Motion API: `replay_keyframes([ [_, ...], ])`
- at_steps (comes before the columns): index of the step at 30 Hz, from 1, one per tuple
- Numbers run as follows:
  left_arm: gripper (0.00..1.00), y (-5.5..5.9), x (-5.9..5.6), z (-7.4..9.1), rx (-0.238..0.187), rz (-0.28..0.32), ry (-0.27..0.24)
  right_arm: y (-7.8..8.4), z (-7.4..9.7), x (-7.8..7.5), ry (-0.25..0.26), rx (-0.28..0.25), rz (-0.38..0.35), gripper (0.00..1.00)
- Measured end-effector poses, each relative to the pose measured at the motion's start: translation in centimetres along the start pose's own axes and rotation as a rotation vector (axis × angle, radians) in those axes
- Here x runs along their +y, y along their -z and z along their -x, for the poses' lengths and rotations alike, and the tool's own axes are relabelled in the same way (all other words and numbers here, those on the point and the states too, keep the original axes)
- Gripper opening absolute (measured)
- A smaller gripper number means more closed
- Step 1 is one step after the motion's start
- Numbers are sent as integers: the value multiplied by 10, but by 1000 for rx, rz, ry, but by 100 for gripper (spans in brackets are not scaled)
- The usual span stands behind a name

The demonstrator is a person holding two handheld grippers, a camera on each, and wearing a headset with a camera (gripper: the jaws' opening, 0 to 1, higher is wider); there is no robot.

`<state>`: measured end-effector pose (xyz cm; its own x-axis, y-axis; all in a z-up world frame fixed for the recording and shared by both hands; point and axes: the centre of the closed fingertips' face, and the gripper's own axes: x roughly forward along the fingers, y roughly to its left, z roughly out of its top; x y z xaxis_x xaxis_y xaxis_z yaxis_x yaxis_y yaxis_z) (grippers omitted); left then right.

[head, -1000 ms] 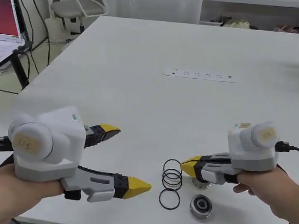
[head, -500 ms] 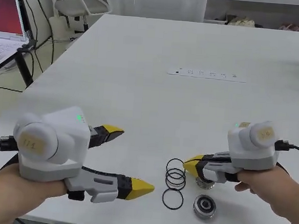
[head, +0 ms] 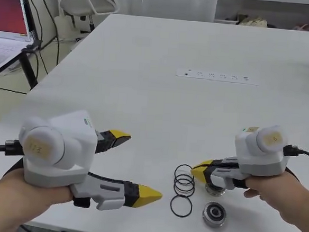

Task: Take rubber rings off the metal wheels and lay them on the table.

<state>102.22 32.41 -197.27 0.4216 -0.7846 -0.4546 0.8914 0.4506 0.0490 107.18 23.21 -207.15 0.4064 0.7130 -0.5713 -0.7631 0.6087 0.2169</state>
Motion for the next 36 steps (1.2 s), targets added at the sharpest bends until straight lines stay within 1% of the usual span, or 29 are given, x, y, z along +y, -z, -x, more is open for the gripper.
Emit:
replay_keyframes([
  [8,75,2,0,-1,9,4,3,0,-1,-2,8,-2,3,6],
  [13,75,4,-1,-3,15,6,10,-3,3,-5,18,-20,6,8],
  [17,75,5,-1,-4,19,6,11,-5,5,-6,22,-36,-5,11],
  [21,75,5,-2,-3,22,6,13,-7,7,-5,23,-46,-9,13],
  [25,75,6,-3,-3,26,3,14,-13,11,-2,21,-68,-12,15],
  [29,75,6,-2,-2,26,2,9,-16,14,0,19,-77,-7,17],
  [36,74,4,-2,0,22,0,7,-23,26,3,22,-106,-11,18],
])
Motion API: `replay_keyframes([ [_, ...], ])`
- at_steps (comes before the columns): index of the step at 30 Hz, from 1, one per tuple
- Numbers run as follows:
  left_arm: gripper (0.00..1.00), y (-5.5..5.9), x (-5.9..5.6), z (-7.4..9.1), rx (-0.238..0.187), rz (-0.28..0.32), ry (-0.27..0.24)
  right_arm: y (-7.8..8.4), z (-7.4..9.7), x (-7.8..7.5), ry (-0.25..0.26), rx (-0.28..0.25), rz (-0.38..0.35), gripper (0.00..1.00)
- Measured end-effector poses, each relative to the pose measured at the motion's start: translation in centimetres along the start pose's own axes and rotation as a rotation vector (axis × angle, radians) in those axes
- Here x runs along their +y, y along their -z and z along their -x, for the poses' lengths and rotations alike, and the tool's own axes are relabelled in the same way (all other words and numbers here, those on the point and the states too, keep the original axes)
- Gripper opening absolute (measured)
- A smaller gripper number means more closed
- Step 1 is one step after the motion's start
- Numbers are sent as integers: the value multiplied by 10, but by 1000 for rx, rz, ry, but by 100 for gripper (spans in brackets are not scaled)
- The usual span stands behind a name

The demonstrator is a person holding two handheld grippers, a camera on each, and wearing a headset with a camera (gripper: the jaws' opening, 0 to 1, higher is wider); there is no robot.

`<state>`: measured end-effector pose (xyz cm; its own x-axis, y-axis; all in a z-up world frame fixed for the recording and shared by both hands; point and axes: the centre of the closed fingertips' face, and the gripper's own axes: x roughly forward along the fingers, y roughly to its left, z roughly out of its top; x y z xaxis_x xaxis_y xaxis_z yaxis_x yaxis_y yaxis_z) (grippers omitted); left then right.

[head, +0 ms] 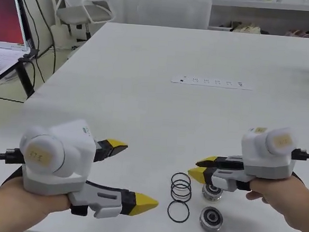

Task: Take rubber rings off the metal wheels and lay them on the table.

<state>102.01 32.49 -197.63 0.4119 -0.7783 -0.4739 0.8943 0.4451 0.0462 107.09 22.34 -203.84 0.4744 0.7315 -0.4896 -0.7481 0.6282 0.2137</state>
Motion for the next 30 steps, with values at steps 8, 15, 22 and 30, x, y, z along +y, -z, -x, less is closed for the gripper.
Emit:
replay_keyframes([
  [8,74,-3,-1,1,-9,3,-1,-4,11,3,5,-22,4,20],
  [15,75,-7,-2,3,-20,11,-3,-8,23,9,13,-45,9,22],
  [22,74,-9,-5,3,-25,11,0,-7,29,11,19,-44,28,25],
  [30,74,-11,-7,4,-36,20,0,-10,41,18,23,-55,48,30],
])
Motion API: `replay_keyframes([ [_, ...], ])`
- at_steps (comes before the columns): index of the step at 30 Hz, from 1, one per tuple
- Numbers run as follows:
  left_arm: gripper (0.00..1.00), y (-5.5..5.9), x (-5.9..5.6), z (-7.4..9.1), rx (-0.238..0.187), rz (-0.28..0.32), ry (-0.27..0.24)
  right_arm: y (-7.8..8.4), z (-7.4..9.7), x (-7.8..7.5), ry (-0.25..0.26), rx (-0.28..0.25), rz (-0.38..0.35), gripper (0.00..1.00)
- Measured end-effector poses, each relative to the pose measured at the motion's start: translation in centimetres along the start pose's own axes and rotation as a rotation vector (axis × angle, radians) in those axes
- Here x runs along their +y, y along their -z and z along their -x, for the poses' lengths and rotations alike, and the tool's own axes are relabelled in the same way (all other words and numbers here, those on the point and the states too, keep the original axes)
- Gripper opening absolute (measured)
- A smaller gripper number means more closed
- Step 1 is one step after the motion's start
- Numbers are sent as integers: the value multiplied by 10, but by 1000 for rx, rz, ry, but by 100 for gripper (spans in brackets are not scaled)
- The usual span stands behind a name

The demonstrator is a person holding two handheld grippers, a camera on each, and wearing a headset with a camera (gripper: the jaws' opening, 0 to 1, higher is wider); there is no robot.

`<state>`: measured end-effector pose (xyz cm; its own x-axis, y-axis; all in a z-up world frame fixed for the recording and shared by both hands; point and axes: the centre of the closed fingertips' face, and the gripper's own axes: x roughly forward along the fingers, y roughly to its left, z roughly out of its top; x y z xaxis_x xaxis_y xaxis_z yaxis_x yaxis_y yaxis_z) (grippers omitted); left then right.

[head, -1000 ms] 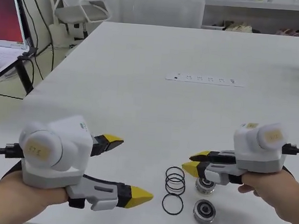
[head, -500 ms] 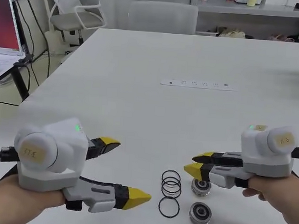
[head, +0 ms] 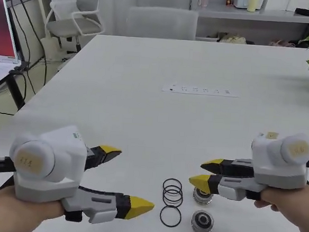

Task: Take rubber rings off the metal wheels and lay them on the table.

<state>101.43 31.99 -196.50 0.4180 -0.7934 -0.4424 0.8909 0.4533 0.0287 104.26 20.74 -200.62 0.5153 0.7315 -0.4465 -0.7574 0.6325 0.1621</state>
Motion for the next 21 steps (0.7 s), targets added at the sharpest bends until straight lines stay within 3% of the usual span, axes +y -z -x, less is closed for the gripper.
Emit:
replay_keyframes([
  [21,74,-2,0,2,-9,1,-9,5,44,6,47,-43,-16,46],
])
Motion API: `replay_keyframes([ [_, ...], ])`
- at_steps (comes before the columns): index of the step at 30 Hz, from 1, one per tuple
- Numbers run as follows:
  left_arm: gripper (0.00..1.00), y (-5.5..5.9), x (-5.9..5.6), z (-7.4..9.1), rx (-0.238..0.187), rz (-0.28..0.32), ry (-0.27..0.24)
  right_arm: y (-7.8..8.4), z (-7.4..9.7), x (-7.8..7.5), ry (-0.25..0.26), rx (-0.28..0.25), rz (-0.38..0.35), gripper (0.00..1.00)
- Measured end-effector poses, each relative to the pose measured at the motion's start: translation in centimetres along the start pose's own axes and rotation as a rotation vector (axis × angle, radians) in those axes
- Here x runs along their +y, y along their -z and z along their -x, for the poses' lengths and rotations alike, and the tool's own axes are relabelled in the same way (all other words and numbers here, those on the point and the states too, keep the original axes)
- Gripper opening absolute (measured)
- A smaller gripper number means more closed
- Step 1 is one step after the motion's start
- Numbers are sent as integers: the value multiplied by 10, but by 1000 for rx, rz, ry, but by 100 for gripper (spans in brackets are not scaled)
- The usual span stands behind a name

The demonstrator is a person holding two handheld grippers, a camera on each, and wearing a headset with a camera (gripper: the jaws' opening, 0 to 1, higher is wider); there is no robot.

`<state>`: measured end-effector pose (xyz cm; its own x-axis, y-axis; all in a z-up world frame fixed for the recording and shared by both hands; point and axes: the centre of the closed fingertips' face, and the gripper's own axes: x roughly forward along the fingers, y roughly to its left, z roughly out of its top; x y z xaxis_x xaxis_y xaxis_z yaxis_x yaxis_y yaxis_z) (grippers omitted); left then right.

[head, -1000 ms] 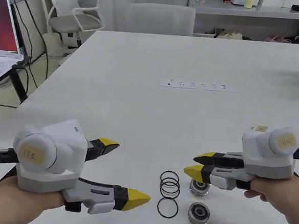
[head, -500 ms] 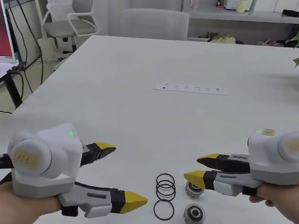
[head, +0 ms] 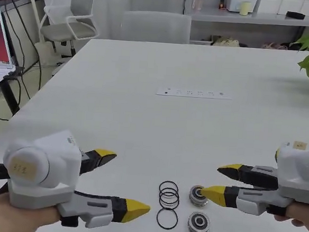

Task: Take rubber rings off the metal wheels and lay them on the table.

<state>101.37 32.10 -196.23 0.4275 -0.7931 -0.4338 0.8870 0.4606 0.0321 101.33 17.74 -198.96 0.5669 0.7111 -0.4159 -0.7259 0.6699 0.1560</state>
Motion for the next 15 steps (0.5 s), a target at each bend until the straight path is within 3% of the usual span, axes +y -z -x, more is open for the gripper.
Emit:
replay_keyframes([
  [15,75,0,1,0,-2,-5,-9,3,26,9,29,-39,-14,55],
])
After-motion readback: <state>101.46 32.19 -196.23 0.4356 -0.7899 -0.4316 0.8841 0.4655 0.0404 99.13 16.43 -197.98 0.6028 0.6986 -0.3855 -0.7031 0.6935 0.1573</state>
